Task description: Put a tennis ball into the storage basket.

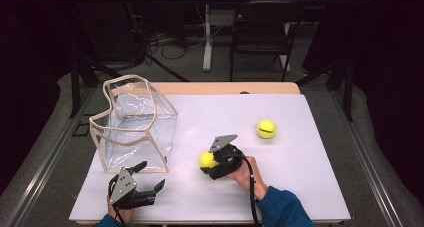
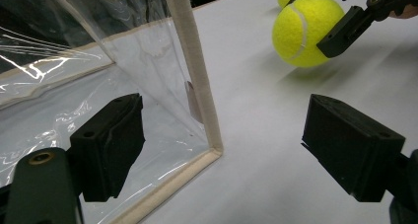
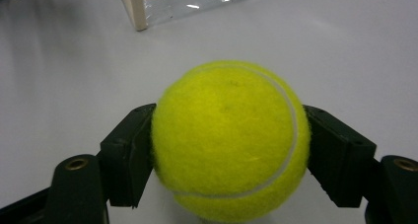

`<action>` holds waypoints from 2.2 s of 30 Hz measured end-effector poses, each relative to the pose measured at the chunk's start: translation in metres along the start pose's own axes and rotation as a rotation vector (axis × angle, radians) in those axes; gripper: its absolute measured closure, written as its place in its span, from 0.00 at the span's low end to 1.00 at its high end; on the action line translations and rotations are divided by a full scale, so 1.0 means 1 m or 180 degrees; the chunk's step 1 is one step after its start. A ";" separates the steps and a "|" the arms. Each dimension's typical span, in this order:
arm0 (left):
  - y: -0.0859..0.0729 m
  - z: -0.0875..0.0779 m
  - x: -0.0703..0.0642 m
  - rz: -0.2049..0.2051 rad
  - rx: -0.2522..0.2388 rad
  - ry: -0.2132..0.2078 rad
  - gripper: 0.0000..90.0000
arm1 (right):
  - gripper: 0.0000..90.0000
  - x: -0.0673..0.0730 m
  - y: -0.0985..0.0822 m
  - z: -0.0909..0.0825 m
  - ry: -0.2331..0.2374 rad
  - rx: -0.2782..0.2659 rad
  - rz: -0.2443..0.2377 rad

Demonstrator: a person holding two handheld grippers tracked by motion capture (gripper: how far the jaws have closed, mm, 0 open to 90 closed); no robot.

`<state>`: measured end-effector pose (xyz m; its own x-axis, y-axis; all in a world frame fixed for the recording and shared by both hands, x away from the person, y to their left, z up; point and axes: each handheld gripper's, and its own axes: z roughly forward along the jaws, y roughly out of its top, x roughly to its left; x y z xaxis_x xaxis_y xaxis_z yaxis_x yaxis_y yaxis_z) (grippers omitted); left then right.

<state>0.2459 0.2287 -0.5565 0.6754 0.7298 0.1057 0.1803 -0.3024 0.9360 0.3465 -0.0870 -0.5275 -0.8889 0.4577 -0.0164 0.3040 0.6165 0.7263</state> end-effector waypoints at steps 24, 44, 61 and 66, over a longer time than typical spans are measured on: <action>0.000 -0.001 -0.002 0.0032 -0.0020 -0.0021 0.18 | 0.29 0.004 0.007 -0.018 -0.0091 -0.0113 -0.0063; 0.000 -0.001 -0.002 0.0047 -0.0036 -0.0017 0.18 | 0.29 0.000 0.011 -0.033 -0.0130 -0.0262 -0.0027; 0.000 0.000 -0.002 0.0035 -0.0032 -0.0017 0.18 | 0.29 -0.002 0.013 -0.040 -0.0159 -0.0357 0.0018; 0.000 -0.001 -0.002 0.0026 -0.0031 -0.0003 0.18 | 0.29 -0.002 0.014 -0.040 -0.0148 -0.0357 0.0013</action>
<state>0.2443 0.2275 -0.5563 0.6775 0.7268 0.1130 0.1677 -0.3023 0.9384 0.3393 -0.1046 -0.4899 -0.8701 0.4910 -0.0432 0.2652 0.5401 0.7987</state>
